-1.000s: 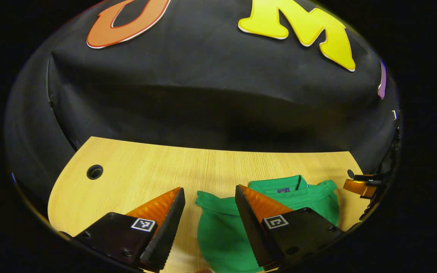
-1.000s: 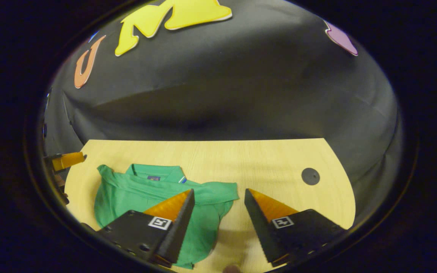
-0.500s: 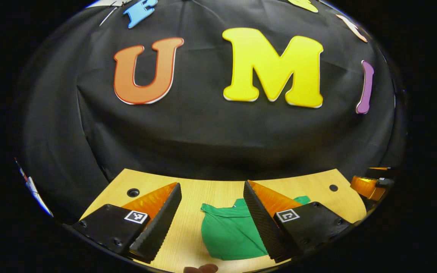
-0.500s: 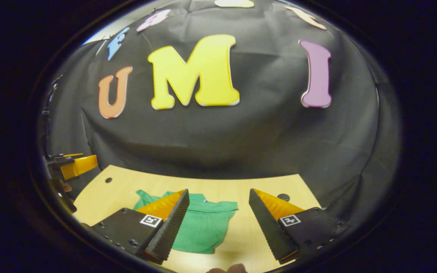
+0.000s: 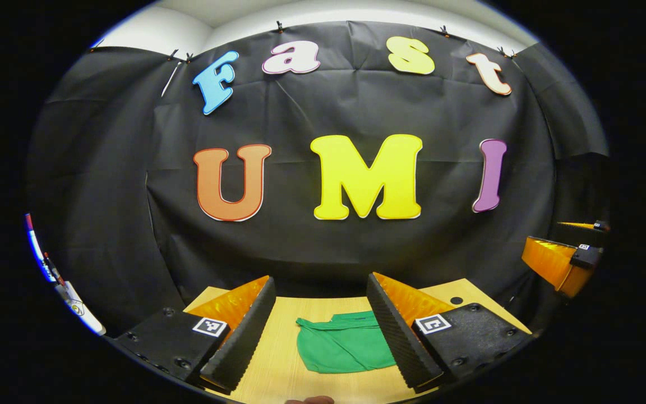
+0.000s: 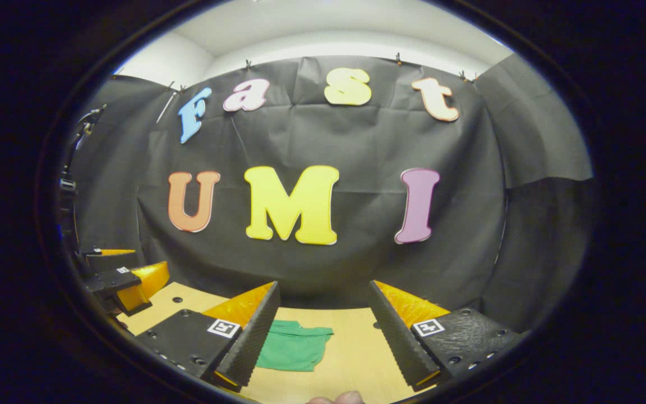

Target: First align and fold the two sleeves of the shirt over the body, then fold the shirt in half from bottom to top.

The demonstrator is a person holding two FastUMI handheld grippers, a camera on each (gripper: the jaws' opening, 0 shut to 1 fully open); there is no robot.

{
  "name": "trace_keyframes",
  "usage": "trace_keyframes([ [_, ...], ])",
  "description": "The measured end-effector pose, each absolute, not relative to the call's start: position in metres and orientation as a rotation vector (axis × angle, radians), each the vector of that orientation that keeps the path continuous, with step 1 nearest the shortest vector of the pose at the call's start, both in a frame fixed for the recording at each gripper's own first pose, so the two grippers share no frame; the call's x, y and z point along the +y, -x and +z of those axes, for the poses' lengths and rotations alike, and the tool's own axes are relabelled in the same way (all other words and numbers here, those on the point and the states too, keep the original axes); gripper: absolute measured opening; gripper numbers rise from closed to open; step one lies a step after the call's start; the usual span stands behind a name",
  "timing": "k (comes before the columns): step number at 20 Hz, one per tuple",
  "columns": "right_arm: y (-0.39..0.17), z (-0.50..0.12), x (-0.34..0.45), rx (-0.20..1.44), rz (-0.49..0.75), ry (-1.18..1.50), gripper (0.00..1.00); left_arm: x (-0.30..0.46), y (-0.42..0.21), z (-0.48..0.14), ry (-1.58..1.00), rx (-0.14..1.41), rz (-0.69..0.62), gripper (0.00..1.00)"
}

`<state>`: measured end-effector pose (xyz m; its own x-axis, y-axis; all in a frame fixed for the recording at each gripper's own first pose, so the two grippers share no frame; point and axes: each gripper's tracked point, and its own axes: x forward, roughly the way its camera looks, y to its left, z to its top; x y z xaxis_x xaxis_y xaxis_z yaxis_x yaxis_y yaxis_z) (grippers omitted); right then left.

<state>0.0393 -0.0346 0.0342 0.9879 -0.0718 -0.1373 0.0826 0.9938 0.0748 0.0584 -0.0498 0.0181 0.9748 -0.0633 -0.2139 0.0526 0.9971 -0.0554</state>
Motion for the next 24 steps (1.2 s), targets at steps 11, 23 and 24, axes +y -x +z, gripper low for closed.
trace_keyframes([
  [11,-0.002,0.059,-0.046,0.105,-0.095,-0.073,0.96,-0.074,-0.042,0.068,0.046,0.139,-0.075,1.00],
  [23,-0.012,0.052,-0.075,0.129,-0.064,-0.097,0.97,-0.097,-0.050,0.079,0.036,0.124,-0.055,1.00],
  [24,-0.014,0.051,-0.079,0.129,-0.064,-0.104,0.97,-0.100,-0.049,0.081,0.035,0.124,-0.055,1.00],
])
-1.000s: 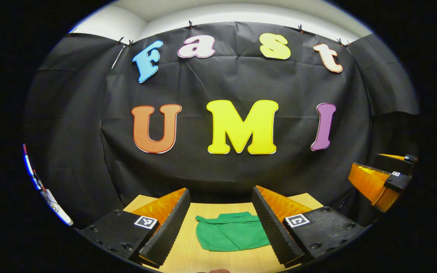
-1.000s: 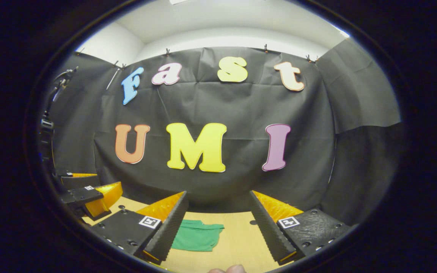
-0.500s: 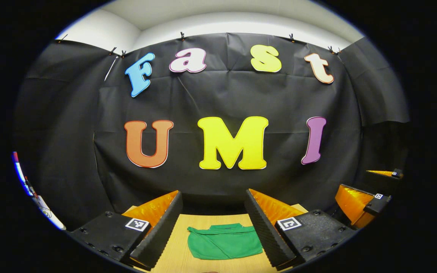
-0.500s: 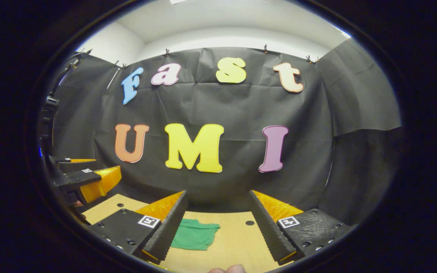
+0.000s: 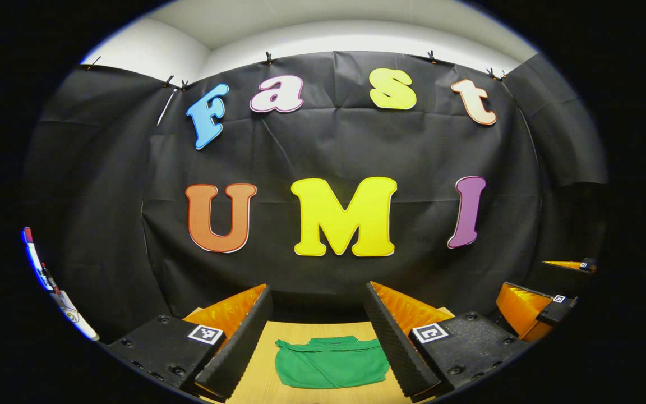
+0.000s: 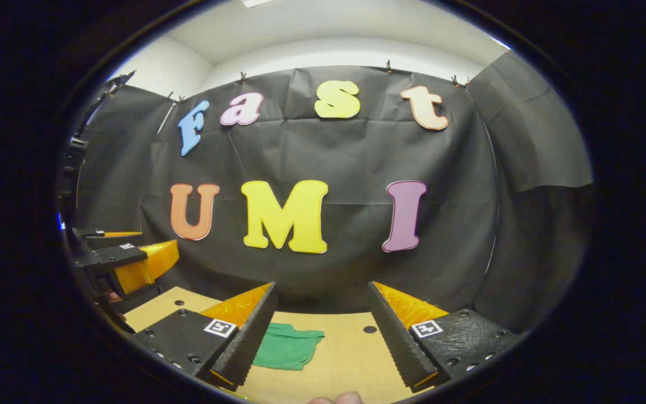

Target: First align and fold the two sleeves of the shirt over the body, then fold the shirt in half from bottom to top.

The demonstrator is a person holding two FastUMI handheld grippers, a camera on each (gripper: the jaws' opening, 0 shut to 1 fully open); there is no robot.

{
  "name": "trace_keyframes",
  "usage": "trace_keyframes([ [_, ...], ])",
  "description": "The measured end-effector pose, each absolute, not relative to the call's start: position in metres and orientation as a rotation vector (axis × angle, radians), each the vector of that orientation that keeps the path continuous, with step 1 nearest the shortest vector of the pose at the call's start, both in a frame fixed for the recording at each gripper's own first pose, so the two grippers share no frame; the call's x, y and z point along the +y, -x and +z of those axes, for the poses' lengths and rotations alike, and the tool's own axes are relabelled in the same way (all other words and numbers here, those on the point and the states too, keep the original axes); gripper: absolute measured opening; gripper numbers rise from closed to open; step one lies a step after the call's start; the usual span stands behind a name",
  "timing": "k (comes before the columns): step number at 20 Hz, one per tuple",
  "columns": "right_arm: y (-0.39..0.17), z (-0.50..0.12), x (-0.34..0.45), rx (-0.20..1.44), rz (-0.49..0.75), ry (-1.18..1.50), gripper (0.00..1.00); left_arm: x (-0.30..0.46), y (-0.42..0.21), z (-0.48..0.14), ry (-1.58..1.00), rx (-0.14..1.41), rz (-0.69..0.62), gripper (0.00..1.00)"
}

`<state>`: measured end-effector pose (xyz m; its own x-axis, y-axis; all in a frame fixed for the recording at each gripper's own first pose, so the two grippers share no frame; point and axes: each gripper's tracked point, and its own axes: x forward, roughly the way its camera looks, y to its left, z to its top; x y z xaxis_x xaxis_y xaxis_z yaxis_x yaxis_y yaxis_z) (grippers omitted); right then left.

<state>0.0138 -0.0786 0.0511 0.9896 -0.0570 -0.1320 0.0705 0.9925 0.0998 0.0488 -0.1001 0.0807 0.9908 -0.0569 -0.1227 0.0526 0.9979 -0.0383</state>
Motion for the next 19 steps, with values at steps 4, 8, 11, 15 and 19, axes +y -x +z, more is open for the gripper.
trace_keyframes([
  [4,-0.016,0.047,-0.088,0.139,-0.061,-0.117,0.96,-0.111,-0.051,0.084,0.019,0.119,-0.062,1.00],
  [8,-0.015,0.050,-0.091,0.136,-0.052,-0.107,0.97,-0.114,-0.053,0.088,0.021,0.112,-0.062,1.00],
  [11,-0.013,0.054,-0.095,0.132,-0.054,-0.100,0.97,-0.120,-0.053,0.093,0.023,0.100,-0.072,1.00],
  [15,-0.010,0.060,-0.099,0.122,-0.060,-0.085,0.96,-0.125,-0.054,0.102,0.014,0.077,-0.082,1.00],
  [19,-0.008,0.061,-0.097,0.125,-0.058,-0.069,0.96,-0.123,-0.054,0.107,0.018,0.057,-0.080,1.00],
])
